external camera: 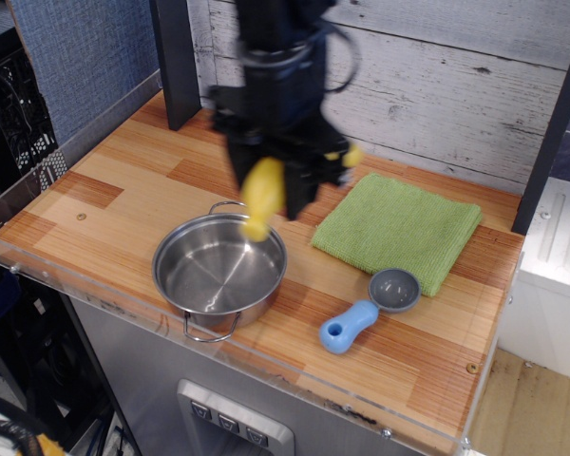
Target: Pick the banana and put it in the stainless steel pot
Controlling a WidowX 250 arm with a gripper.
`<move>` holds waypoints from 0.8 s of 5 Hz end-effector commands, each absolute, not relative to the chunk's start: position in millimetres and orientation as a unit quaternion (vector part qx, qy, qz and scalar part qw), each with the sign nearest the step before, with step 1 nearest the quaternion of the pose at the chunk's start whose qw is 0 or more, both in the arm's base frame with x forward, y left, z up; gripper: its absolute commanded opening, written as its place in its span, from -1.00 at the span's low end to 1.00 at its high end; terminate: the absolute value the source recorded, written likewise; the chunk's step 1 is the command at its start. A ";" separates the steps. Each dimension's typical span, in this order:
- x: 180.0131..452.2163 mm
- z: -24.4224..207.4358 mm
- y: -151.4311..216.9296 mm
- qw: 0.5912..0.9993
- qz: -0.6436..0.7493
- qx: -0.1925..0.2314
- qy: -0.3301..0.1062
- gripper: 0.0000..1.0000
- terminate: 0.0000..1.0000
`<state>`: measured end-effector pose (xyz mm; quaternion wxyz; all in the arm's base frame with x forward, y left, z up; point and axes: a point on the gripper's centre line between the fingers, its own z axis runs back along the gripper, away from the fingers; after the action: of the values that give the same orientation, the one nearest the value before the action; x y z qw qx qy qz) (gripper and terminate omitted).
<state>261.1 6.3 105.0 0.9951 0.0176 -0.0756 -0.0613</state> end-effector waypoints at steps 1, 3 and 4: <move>235.2 84.6 54.3 0.996 -0.054 0.030 -0.059 -1.00 -1.00; 238.9 54.0 62.0 0.997 -0.063 0.037 -0.038 -1.00 -1.00; 247.1 48.8 49.0 0.996 -0.081 0.028 -0.037 -1.00 -1.00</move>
<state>242.2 47.9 37.9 0.9963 0.0225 -0.0182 -0.0811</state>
